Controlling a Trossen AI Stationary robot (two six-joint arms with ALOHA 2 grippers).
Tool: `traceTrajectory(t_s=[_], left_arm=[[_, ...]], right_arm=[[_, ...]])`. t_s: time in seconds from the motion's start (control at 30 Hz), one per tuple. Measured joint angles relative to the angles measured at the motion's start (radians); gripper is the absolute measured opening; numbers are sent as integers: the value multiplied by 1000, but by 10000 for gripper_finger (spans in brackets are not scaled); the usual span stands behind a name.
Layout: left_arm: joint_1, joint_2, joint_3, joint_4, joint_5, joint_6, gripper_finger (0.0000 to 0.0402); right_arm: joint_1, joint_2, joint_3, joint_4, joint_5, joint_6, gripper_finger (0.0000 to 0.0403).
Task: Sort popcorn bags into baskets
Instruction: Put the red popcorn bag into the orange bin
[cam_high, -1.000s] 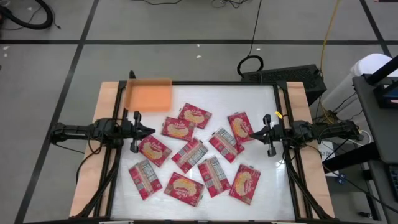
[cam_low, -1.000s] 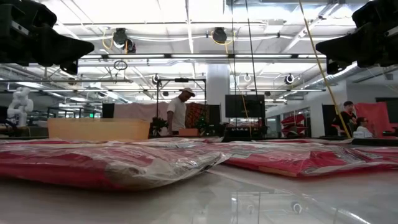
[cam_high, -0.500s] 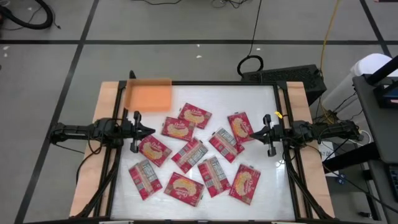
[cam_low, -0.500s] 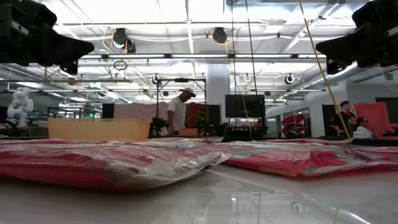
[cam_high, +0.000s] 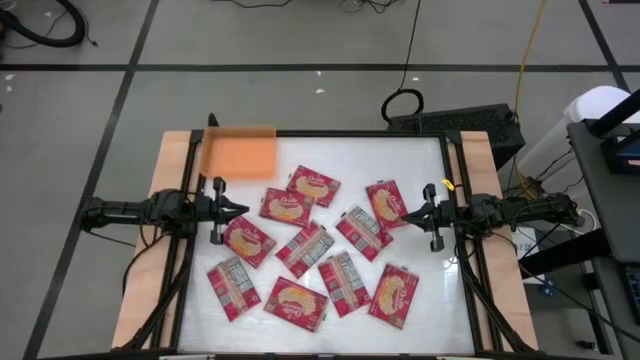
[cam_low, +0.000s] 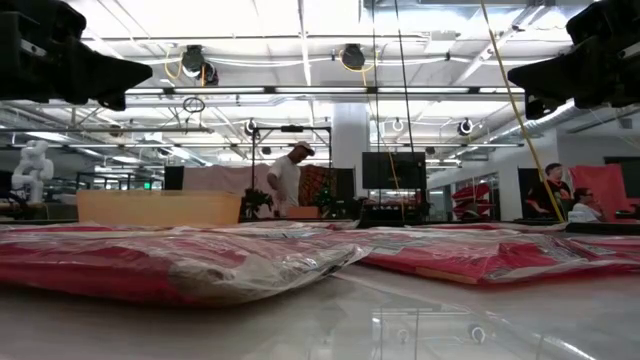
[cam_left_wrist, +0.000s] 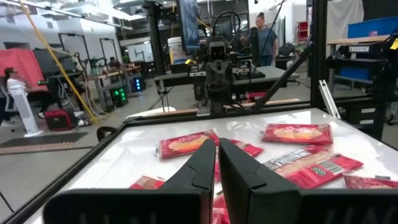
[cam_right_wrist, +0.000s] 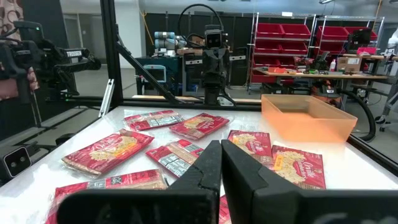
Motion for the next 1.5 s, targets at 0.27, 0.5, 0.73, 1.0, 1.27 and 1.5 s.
traceTrajectory(t_s=[0.27, 0.5, 0.73, 1.0, 1.27, 1.5], left_arm=[[0, 0, 0, 0, 0, -194, 26], [0, 0, 0, 0, 0, -302, 26], [0, 0, 0, 164, -18, -352, 26], [1, 54, 142, 169, 9, -325, 26], [1, 312, 562, -166, 9, -269, 26], [0, 527, 916, -475, 10, -243, 26]], right_arm=[[0, 0, 0, 0, 0, 0, 6], [0, 0, 0, 0, 0, 0, 6], [0, 0, 0, 0, 0, 0, 6], [0, 0, 0, 8, 0, 0, 6], [0, 0, 0, 102, 1, 0, 6], [-1, 0, 0, 150, 33, 84, 6]])
